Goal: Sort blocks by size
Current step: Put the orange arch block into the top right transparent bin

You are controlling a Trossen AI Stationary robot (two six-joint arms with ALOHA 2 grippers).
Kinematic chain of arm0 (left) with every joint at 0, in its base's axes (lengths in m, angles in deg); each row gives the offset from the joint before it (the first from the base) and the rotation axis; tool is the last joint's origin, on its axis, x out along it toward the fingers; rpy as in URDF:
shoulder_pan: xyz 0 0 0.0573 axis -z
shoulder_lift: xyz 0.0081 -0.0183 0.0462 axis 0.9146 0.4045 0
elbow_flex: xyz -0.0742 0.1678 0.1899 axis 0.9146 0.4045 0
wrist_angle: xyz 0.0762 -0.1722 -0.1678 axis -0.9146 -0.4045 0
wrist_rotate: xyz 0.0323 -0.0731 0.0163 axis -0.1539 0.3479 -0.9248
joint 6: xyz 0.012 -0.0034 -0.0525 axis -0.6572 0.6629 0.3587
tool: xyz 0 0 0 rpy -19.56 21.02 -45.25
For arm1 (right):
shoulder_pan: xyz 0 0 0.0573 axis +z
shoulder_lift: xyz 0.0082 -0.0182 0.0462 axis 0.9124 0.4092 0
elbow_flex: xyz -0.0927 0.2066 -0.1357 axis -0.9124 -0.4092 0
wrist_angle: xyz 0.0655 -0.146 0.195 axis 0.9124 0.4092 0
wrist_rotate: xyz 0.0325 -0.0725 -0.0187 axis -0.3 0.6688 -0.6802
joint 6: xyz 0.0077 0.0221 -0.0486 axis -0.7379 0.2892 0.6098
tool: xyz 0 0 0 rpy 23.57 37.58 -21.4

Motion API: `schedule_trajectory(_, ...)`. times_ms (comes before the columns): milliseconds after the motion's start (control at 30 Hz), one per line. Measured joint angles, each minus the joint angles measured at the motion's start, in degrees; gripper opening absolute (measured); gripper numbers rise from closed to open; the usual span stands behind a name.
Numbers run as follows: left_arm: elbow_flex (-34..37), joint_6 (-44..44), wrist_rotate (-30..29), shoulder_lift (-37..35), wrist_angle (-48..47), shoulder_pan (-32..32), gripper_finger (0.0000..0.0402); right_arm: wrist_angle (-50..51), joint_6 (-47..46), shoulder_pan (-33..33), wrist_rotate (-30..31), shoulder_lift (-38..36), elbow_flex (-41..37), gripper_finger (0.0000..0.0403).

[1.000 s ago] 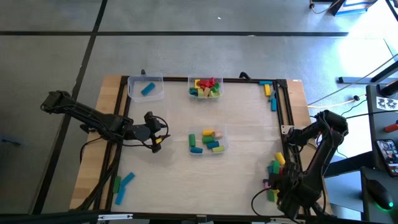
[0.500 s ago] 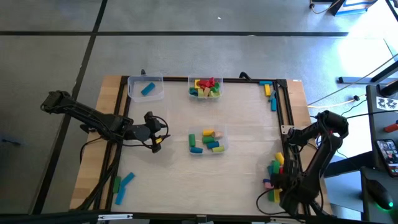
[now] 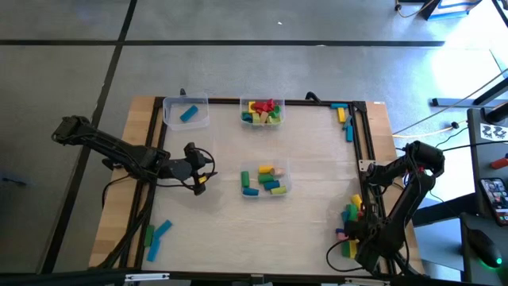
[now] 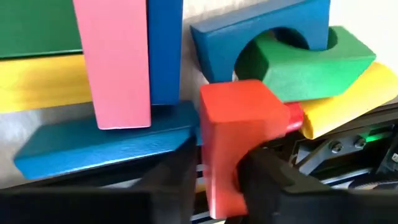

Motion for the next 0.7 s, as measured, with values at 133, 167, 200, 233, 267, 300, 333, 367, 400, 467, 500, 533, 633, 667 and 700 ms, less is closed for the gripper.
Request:
schedule_trajectory(133, 0.0, 0.0, 0.0, 0.0, 0.0, 0.0, 0.0218, -0.1, 0.0, 0.0, 0.1, 0.0, 0.0, 0.0044)
schedule_trajectory(167, 0.0, 0.0, 0.0, 0.0, 0.0, 0.0, 0.0218, -0.2, 0.0, 0.0, 0.1, 0.0, 0.0, 0.0043)
schedule_trajectory(200, 0.0, 0.0, 0.0, 0.0, 0.0, 0.0, 0.0218, -0.4, -0.1, 0.0, 0.1, 0.0, 0.0, 0.0043)
schedule_trajectory(233, 0.0, 0.0, 0.0, 0.0, 0.0, 0.0, 0.0218, -0.5, -0.2, 0.0, 0.0, 0.0, 0.0, 0.0043)
schedule_trajectory(267, 0.0, 0.0, 0.0, 0.0, 0.0, 0.0, 0.0218, -0.6, -0.4, 0.0, 0.1, -0.1, 0.2, 0.0043)
schedule_trajectory(300, 0.0, 0.0, 0.0, 0.0, 0.0, 0.0, 0.0218, -0.4, -0.7, 0.0, 0.1, -0.1, 0.6, 0.0043)
schedule_trajectory(333, 0.0, 0.0, 0.0, 0.0, 0.0, 0.0, 0.0218, 0.3, -1.4, -0.3, 0.1, -0.1, 1.4, 0.0043)
schedule_trajectory(367, 0.0, 0.0, 0.0, 0.0, 0.0, 0.0, 0.0218, 1.3, -1.8, -0.6, 0.1, -0.1, 2.4, 0.0044)
schedule_trajectory(400, 0.0, 0.0, 0.0, 0.0, 0.0, 0.0, 0.0218, 2.2, -2.0, -0.9, 0.1, -0.1, 3.4, 0.0048)
schedule_trajectory(467, 0.0, 0.0, 0.0, 0.0, 0.0, 0.0, 0.0218, 4.0, -2.1, -1.9, 1.1, -0.1, 5.7, 0.0054)
schedule_trajectory(500, 0.0, 0.0, 0.0, 0.0, 0.0, 0.0, 0.0218, 4.8, -2.1, -2.7, 2.1, -0.1, 6.9, 0.0055)
schedule_trajectory(533, 0.0, 0.0, 0.0, 0.0, 0.0, 0.0, 0.0218, 5.4, -2.1, -3.6, 3.3, -0.2, 8.1, 0.0055)
schedule_trajectory(633, 0.0, 0.0, 0.0, 0.0, 0.0, 0.0, 0.0218, 6.8, -1.7, -7.0, 7.5, -0.2, 11.4, 0.0049)
schedule_trajectory(667, 0.0, 0.0, 0.0, 0.0, 0.0, 0.0, 0.0218, 7.2, -1.6, -8.2, 9.6, -0.2, 12.6, 0.0047)
schedule_trajectory(700, 0.0, 0.0, 0.0, 0.0, 0.0, 0.0, 0.0218, 7.3, -1.5, -9.4, 11.9, -0.2, 13.4, 0.0046)
